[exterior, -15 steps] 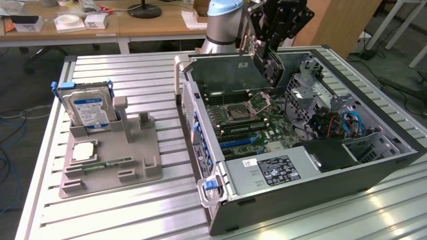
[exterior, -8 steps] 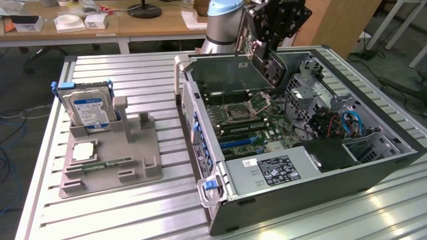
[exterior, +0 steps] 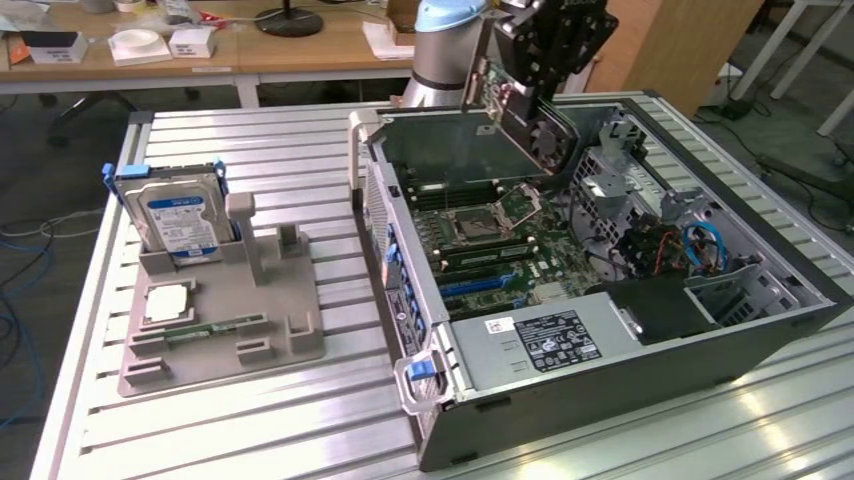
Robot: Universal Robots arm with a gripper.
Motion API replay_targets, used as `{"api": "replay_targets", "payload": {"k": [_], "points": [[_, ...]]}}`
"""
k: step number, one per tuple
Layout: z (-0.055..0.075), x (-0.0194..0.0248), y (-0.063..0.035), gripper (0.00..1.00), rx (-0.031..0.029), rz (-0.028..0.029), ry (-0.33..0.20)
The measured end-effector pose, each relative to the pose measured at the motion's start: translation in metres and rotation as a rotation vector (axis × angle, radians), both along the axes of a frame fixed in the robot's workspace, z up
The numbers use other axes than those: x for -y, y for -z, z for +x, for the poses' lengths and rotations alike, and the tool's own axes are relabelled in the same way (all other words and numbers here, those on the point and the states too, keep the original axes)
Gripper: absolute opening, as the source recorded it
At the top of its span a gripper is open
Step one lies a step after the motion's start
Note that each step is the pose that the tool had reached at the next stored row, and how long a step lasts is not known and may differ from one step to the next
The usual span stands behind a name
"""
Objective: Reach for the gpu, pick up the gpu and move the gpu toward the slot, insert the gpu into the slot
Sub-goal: 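Insert the gpu into the slot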
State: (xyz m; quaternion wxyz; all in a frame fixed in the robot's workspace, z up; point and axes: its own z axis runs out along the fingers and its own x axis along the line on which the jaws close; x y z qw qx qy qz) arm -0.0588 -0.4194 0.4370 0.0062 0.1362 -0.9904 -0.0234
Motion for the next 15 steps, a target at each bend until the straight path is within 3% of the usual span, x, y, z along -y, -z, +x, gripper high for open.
{"api": "replay_targets", "payload": {"k": [15], "points": [[-0.0002,0.0002,0.0004,0.26,0.0001,0.0001,-0.218]]}}
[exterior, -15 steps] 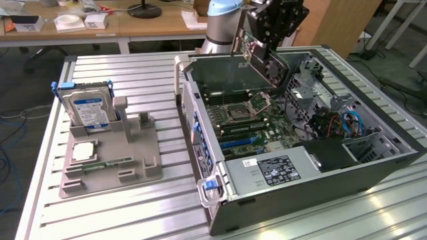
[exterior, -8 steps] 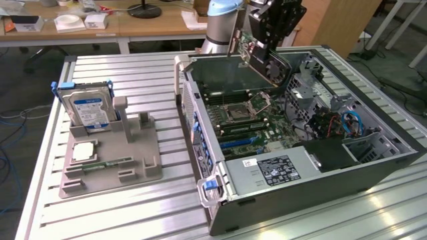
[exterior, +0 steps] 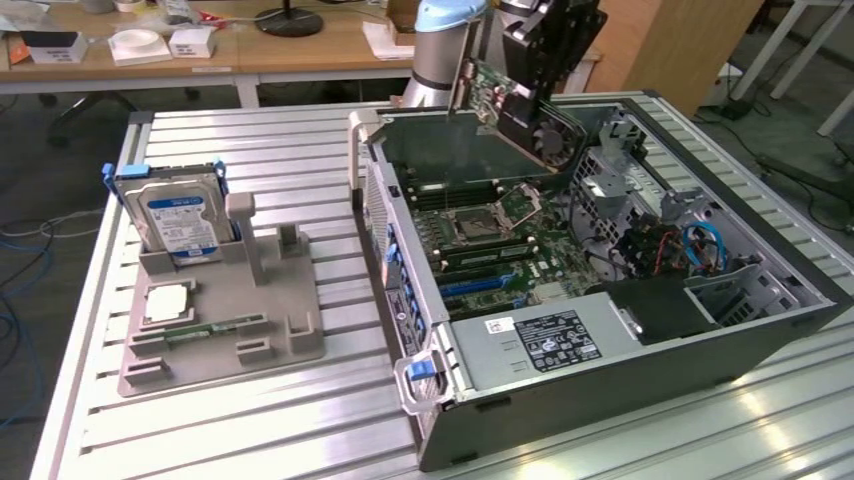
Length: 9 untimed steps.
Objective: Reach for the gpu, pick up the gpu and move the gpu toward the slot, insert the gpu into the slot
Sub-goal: 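Insert the gpu into the slot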
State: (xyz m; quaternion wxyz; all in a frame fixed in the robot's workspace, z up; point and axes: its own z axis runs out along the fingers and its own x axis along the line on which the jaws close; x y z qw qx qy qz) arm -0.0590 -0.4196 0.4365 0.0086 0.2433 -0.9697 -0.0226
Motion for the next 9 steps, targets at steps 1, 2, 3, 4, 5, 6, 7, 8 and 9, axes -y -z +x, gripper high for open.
{"api": "replay_targets", "payload": {"k": [1,2,3,4,5,6,7,8,9], "points": [[0.0000,0.0000,0.0000,0.26,0.0000,-0.0001,-0.015],[0.0000,0.0000,0.0000,0.26,0.0000,0.0000,-0.030],[0.0000,0.0000,0.0000,0.26,0.0000,-0.0001,-0.046],[0.0000,0.0000,0.0001,0.26,0.0000,-0.0001,-0.061],[0.0000,0.0001,0.0001,0.26,0.0001,0.0001,-0.076],[-0.0001,0.0002,0.0002,0.26,0.0002,0.0002,-0.086],[-0.0001,0.0002,0.0002,0.26,0.0001,0.0001,-0.096],[-0.0001,0.0002,0.0004,0.26,0.0002,0.0002,-0.110],[-0.0001,0.0001,0.0004,0.26,0.0001,0.0001,-0.124]]}}
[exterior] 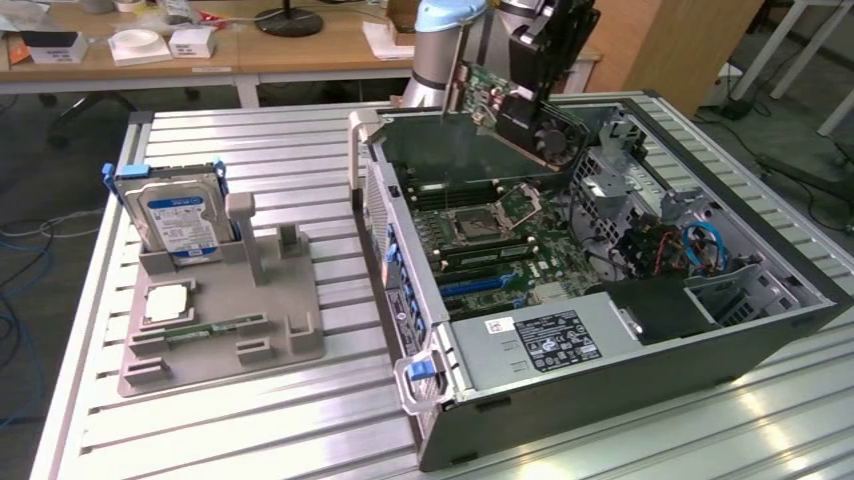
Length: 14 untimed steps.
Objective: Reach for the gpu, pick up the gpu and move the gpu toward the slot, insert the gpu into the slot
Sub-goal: 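Insert the gpu into the slot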
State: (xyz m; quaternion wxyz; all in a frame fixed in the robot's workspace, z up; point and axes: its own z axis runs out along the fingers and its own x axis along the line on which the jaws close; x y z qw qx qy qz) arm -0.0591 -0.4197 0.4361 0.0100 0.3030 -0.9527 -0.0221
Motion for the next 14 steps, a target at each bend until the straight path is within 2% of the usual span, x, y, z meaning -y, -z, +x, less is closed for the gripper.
{"api": "replay_targets", "payload": {"k": [14], "points": [[0.0000,0.0000,0.0012,0.26,0.0000,-0.0001,-0.239]]}}
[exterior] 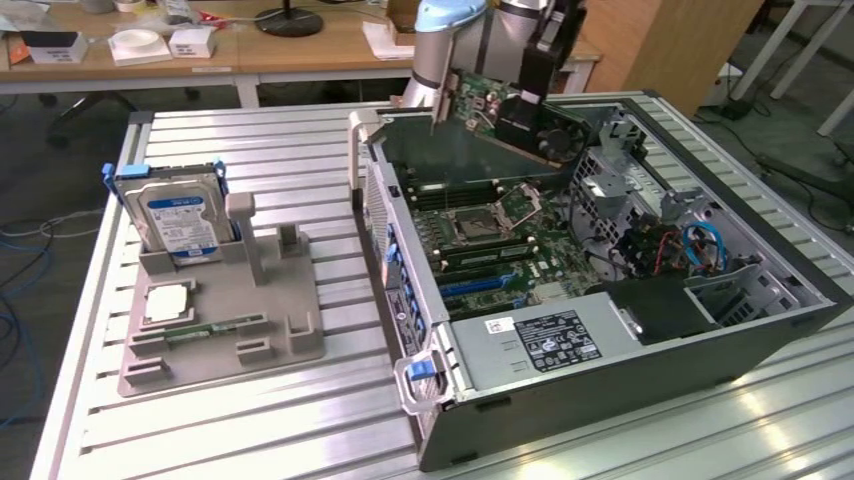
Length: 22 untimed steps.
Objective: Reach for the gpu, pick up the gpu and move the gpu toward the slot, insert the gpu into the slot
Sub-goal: 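Insert the gpu into the slot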
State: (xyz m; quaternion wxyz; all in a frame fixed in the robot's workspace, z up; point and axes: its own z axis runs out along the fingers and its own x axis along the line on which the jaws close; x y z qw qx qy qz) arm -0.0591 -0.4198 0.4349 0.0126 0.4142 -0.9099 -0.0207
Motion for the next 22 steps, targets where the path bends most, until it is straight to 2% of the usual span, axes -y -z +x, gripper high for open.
{"api": "replay_targets", "payload": {"k": [22], "points": [[0.0000,0.0000,0.0020,0.26,-0.0001,0.0000,-0.360]]}}
